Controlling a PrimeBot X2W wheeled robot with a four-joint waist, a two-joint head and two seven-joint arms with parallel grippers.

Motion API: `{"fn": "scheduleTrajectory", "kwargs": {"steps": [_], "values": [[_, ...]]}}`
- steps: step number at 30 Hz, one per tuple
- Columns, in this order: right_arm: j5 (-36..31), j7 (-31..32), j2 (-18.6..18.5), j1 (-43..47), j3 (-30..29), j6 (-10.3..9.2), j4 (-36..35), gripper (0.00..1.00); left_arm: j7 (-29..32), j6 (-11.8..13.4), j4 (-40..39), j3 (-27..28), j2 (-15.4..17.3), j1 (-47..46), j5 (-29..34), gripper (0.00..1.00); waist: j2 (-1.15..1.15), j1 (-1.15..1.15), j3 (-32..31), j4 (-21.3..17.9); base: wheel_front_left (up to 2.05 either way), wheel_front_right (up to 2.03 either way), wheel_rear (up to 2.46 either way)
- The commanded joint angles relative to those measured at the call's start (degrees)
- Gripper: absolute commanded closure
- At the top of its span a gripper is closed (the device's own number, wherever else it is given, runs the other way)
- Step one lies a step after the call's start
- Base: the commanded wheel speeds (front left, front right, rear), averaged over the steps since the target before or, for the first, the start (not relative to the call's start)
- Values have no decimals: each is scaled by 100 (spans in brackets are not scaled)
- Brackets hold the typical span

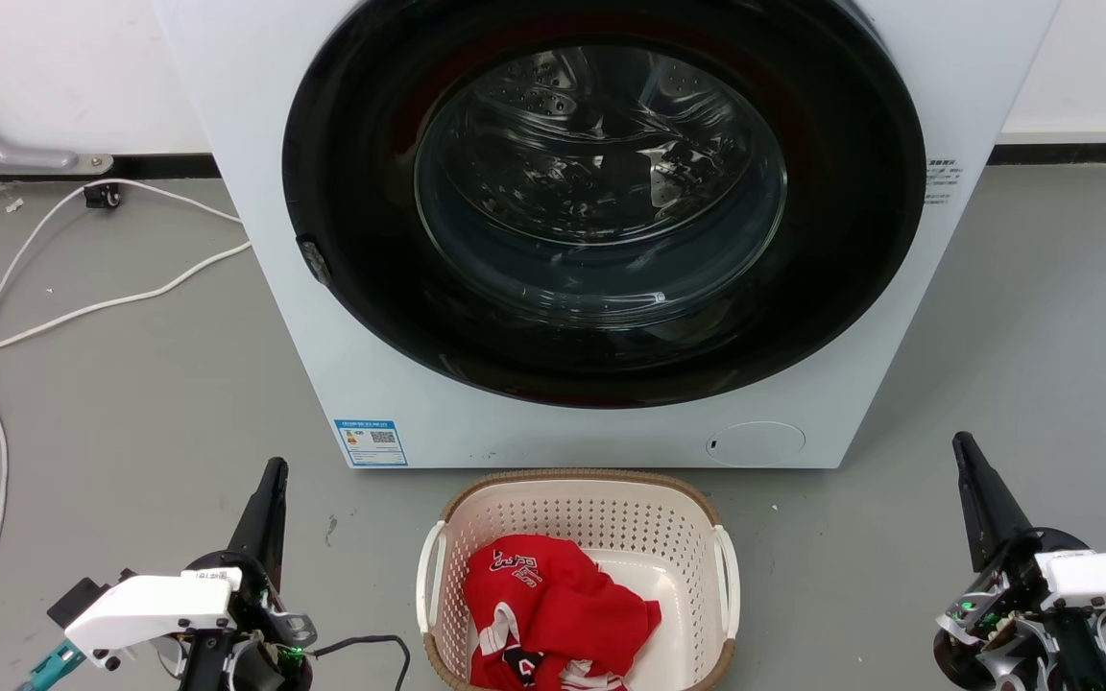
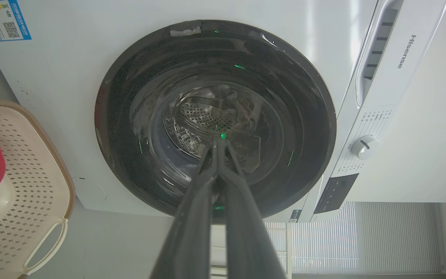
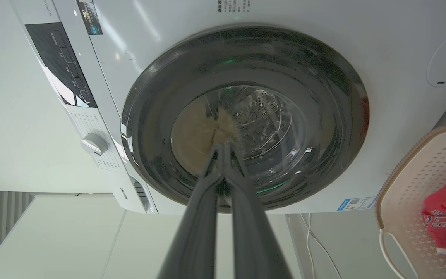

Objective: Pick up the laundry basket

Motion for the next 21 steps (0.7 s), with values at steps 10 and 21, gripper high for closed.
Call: {"fn": "scheduleTrajectory", "kwargs": {"steps": [10,21], "values": [[-23,27,26,-61,-16,0,6,100,37,-22,9,25,-11,-59,25,100,0,0,0,0,0,0,0],[-32,25,31,-61,-24,0,7,100,37,-22,10,34,-18,-61,34,100,0,0,0,0,0,0,0]]}}
